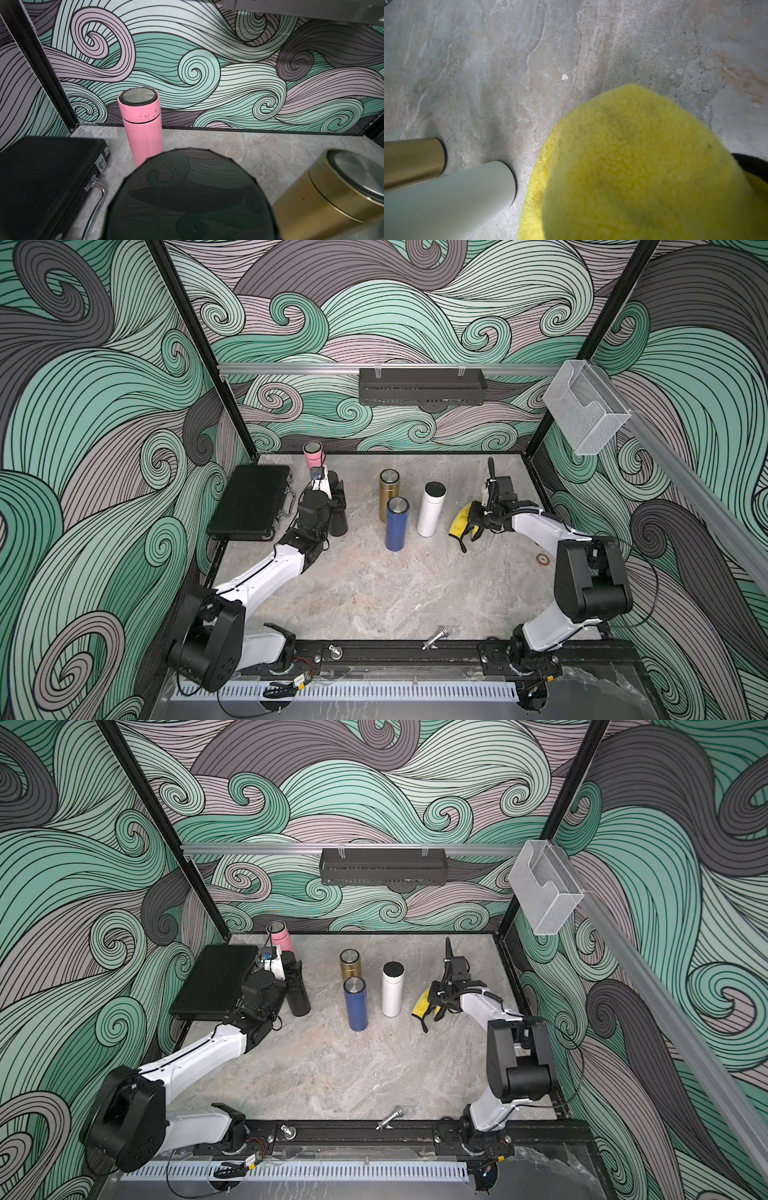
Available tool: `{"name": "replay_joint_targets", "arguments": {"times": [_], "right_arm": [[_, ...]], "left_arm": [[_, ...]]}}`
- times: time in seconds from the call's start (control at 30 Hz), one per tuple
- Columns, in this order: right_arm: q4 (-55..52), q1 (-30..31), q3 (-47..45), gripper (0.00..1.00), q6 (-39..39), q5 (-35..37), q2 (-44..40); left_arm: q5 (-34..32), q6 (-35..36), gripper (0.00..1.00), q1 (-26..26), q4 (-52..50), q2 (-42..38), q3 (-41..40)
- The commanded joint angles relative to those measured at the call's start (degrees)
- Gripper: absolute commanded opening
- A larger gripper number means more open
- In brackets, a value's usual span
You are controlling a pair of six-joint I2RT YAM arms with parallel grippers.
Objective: Wipe the surface of the thermos
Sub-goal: Place the cleaning item at the center of the board.
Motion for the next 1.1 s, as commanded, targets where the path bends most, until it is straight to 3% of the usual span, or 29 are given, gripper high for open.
{"name": "replay_joint_targets", "arguments": {"times": [0.0,0.17,0.6,1.07], "right_arm": [[2.54,-0.22,0.95,0.1,0.68,-1.33,1.48],[3.33,-0.25,1.16,0.18,0.84,-1.74,2.69],[3.04,0.17,3.15,0.16,0.5,-2.78,5.19],[1.45,1.81,5.62,0.16,0.23,-1.44,7.13]], "left_arm": [[0.01,0.71,0.0,1.96,6.93,2.72,4.58],[2.81,0.06,0.0,6.09,9.84,8.74,7.24],[2.25,8.27,0.0,8.39,13.06,19.21,14.24],[3.61,5.76,0.0,10.94,19.89,25.59,14.26]]}}
